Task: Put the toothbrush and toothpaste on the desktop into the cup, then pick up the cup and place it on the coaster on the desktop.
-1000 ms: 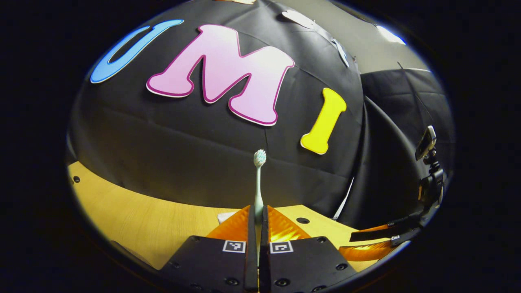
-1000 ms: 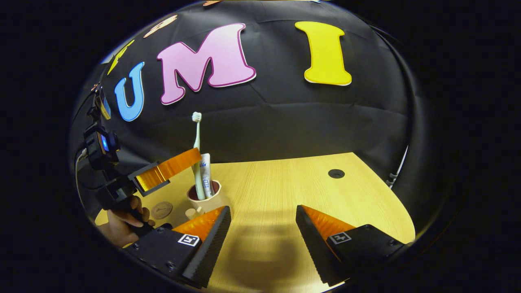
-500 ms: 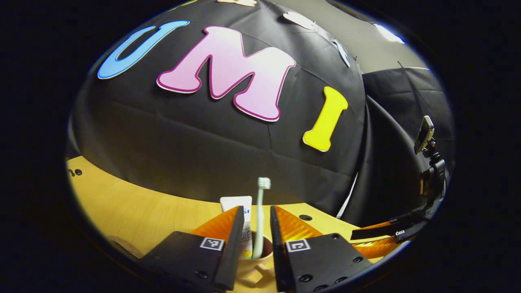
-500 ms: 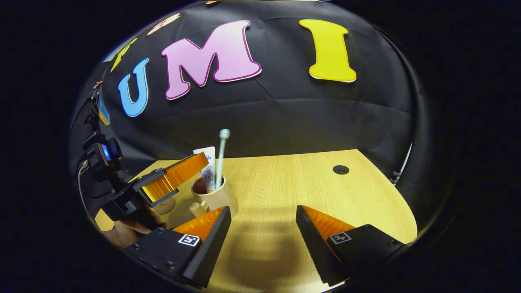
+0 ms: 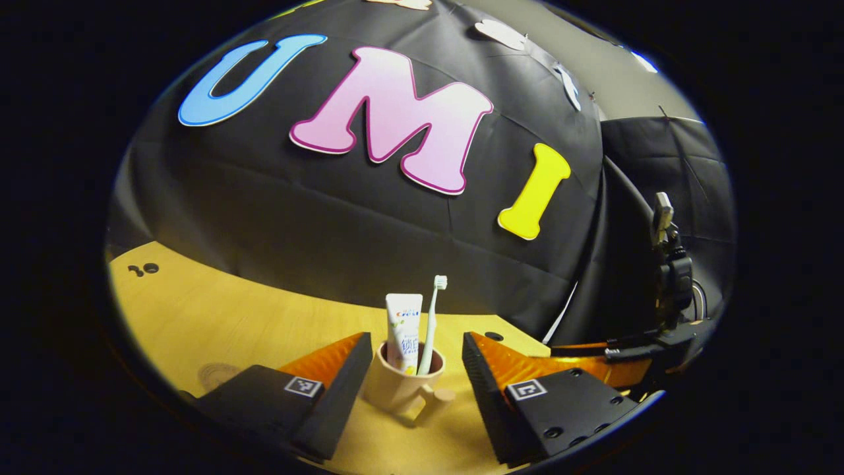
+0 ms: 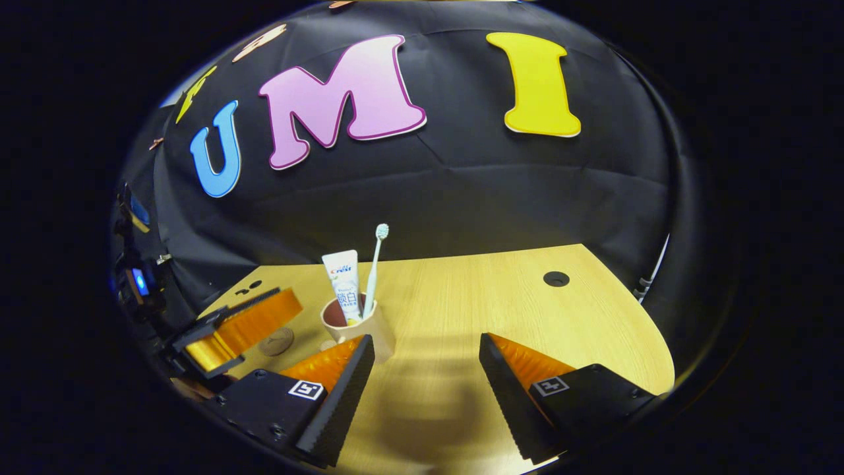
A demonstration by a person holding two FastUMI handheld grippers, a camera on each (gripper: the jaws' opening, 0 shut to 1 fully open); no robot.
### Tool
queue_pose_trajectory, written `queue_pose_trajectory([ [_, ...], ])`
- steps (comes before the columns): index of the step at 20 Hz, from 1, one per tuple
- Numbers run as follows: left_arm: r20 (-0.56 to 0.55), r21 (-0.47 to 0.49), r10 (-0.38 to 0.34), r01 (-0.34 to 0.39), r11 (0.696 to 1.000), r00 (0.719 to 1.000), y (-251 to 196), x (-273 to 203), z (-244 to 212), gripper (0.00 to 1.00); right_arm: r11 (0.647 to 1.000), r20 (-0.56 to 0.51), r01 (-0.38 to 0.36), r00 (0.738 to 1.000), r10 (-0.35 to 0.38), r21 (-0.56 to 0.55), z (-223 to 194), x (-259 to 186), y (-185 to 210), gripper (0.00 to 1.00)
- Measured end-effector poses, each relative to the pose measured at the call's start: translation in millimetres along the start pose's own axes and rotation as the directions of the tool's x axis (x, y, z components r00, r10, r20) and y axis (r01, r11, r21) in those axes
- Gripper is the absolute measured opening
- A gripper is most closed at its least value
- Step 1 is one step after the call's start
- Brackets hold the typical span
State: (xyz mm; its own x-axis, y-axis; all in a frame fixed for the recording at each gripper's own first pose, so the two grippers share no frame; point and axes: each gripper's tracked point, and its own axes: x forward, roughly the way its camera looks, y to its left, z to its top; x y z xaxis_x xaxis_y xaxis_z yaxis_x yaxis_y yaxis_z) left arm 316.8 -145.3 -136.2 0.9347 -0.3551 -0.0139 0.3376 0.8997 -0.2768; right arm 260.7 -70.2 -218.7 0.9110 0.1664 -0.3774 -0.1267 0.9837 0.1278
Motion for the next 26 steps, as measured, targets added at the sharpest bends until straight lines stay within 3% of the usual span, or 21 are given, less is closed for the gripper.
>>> queue_pose_trajectory([
  [2,-0.034,0.010,0.041,-0.040,0.999,0.999,10,-27,-4,0.95,1.000,-0.003,-0.022,1.000,0.022,0.004,9,3,15,0.98],
  [4,-0.061,0.009,0.093,-0.092,0.996,0.994,24,-55,-8,0.96,0.999,-0.024,-0.044,0.999,0.044,0.011,15,7,30,0.98],
  [7,-0.103,-0.067,0.155,-0.162,0.984,0.983,41,-95,-15,0.98,0.998,-0.075,-0.065,0.995,0.067,0.026,17,17,50,0.98],
  [11,-0.129,-0.141,0.267,-0.284,0.948,0.955,76,-159,-14,0.98,0.997,-0.207,-0.078,0.976,0.074,-0.010,7,31,71,0.98],
  [14,-0.138,-0.141,0.373,-0.391,0.909,0.917,114,-206,-11,0.98,0.996,-0.345,-0.091,0.935,0.081,-0.012,-13,41,85,0.98],
  [17,-0.137,-0.141,0.458,-0.475,0.869,0.878,151,-250,2,0.98,0.996,-0.482,-0.081,0.872,0.086,0.031,-43,49,95,0.98],
  [22,-0.126,-0.143,0.538,-0.552,0.822,0.833,186,-306,17,0.98,0.998,-0.645,-0.048,0.762,0.065,0.044,-77,65,99,0.98],
  [26,-0.167,-0.127,0.559,-0.580,0.805,0.812,196,-331,4,0.98,0.996,-0.696,-0.071,0.718,0.017,-0.049,-82,84,95,0.98],
])
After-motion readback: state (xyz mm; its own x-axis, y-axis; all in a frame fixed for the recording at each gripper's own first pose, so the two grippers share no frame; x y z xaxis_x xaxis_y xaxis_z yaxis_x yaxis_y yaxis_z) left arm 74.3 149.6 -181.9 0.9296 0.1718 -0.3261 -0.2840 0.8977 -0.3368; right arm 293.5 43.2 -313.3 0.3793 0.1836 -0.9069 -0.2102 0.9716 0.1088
